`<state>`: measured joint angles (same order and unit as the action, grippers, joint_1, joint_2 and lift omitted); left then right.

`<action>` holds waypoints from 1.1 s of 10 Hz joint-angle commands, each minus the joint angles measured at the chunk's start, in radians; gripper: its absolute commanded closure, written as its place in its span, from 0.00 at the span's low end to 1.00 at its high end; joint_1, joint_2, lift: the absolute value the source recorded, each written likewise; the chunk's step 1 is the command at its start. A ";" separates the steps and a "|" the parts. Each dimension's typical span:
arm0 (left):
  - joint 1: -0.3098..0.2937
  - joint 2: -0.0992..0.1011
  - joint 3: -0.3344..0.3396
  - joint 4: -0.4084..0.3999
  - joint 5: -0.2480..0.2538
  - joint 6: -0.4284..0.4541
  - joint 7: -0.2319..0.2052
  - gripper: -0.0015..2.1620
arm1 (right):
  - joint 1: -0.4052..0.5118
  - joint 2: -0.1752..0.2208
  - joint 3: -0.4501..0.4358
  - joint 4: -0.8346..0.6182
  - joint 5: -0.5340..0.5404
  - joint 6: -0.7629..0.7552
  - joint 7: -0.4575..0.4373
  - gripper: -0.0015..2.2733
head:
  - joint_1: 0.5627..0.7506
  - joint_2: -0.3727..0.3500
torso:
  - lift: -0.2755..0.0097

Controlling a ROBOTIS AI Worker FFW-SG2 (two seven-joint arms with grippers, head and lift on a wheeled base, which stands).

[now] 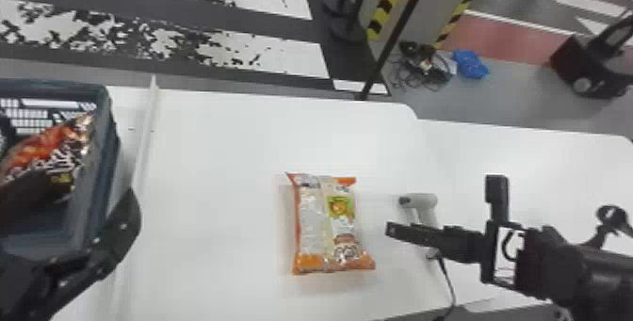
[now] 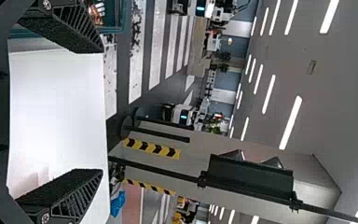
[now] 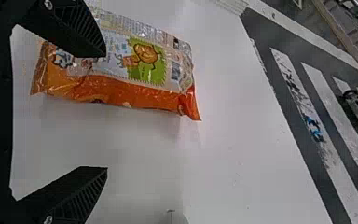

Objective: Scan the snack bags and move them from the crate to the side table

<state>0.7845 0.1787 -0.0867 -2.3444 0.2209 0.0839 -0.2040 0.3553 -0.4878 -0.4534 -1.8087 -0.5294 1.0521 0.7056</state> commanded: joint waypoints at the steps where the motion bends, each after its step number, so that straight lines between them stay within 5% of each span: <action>1: 0.002 0.001 -0.001 -0.007 0.000 -0.002 0.000 0.04 | -0.039 -0.015 0.061 0.032 0.023 0.006 0.017 0.03 | 0.70 0.03 | 0.66; 5: 0.029 0.001 0.012 -0.015 0.000 -0.029 0.000 0.04 | -0.142 -0.022 0.199 0.140 0.060 -0.046 0.069 0.03 | 0.70 0.04 | 0.66; 10: 0.027 -0.001 0.004 -0.007 -0.008 -0.029 0.005 0.04 | -0.179 -0.011 0.303 0.150 0.058 -0.043 0.114 0.04 | 0.70 0.17 | 0.66; 11: 0.024 -0.002 -0.002 -0.003 -0.015 -0.029 0.008 0.04 | -0.187 -0.011 0.328 0.161 0.071 -0.043 0.114 0.15 | 0.70 0.19 | 0.66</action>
<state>0.8105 0.1778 -0.0852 -2.3500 0.2099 0.0546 -0.1972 0.1731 -0.4991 -0.1400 -1.6535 -0.4659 1.0092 0.8193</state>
